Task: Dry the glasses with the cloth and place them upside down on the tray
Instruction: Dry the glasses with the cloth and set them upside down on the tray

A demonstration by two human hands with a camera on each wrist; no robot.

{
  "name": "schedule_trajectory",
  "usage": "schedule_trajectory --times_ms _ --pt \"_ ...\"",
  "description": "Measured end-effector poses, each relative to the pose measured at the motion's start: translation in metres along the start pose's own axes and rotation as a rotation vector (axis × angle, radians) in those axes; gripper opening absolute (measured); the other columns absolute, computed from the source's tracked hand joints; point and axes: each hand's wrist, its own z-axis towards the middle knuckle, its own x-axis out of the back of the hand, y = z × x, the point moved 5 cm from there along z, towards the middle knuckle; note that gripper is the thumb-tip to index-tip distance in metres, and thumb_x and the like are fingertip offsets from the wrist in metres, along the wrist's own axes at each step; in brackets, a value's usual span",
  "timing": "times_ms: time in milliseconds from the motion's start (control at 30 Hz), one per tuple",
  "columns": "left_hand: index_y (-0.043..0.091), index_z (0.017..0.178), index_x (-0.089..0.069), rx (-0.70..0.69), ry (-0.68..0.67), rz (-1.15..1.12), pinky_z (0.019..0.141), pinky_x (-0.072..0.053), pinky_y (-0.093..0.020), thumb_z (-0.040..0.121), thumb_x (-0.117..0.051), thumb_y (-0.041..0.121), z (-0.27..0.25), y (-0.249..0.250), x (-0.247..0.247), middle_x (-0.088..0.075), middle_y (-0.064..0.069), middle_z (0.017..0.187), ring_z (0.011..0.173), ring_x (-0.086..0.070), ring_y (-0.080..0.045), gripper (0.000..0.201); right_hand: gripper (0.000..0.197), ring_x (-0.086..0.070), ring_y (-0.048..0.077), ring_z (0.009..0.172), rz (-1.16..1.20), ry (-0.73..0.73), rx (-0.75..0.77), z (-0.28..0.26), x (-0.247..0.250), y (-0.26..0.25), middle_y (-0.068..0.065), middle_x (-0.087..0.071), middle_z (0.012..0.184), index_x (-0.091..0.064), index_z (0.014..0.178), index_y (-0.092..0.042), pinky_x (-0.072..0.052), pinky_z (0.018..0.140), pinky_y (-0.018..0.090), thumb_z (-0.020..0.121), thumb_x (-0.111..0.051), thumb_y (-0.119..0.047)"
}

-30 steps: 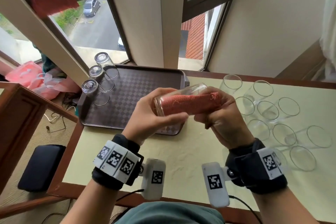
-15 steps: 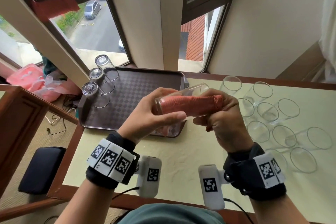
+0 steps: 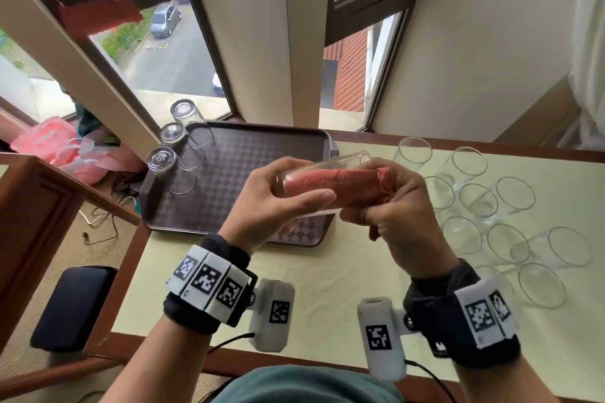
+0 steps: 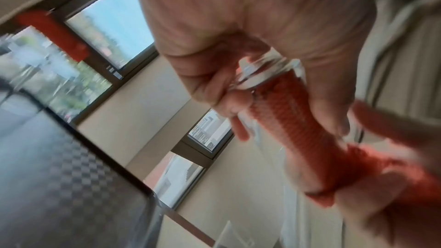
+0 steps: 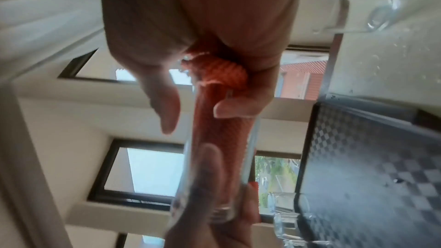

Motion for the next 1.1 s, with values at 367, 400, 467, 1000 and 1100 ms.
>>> schedule_trajectory --times_ms 367,400,467,1000,1100 --pt "0.018 0.112 -0.067 0.031 -0.063 -0.064 0.044 -0.046 -0.014 0.058 -0.082 0.04 -0.003 -0.002 -0.004 -0.072 0.005 0.08 0.058 -0.063 -0.007 0.06 0.044 -0.066 0.004 0.06 0.008 0.034 0.014 -0.008 -0.004 -0.012 -0.008 -0.07 0.064 -0.063 0.081 -0.008 -0.049 0.049 0.014 0.064 -0.063 0.033" --pt "0.016 0.111 -0.069 0.024 -0.049 -0.07 0.045 -0.048 -0.015 0.058 -0.083 0.039 -0.004 -0.002 -0.002 -0.072 0.006 0.079 0.057 -0.064 -0.006 0.059 0.044 -0.069 0.005 0.066 -0.025 0.024 0.035 -0.011 -0.007 -0.011 -0.008 -0.072 0.068 -0.064 0.083 -0.008 -0.052 0.054 0.015 0.065 -0.064 0.032" --pt "0.012 0.116 -0.069 -0.095 0.011 0.062 0.06 -0.058 -0.022 0.057 -0.09 0.036 -0.009 0.004 0.002 -0.075 0.003 0.093 0.072 -0.073 -0.01 0.067 0.04 -0.07 0.009 0.07 -0.065 0.011 0.039 -0.012 -0.009 -0.009 -0.005 -0.073 0.075 -0.066 0.09 -0.01 -0.054 0.057 0.019 0.068 -0.072 0.023" --pt "0.021 0.124 -0.062 -0.473 0.166 0.518 0.084 -0.058 -0.026 0.063 -0.095 0.025 -0.041 0.01 0.005 -0.071 0.003 0.111 0.098 -0.07 -0.007 0.07 0.036 -0.057 0.01 0.059 0.066 -0.072 -0.045 -0.024 -0.018 -0.001 -0.003 -0.069 0.078 -0.066 0.101 -0.009 -0.046 0.048 0.02 0.067 -0.071 -0.001" --pt "0.022 0.132 -0.052 -0.254 0.098 0.233 0.074 -0.059 -0.024 0.057 -0.096 0.02 -0.039 0.0 0.002 -0.07 -0.003 0.11 0.091 -0.072 -0.01 0.087 0.04 -0.056 0.011 0.055 0.085 -0.037 -0.024 -0.025 -0.013 -0.004 -0.004 -0.068 0.07 -0.067 0.092 -0.009 -0.043 0.044 0.018 0.058 -0.076 0.01"
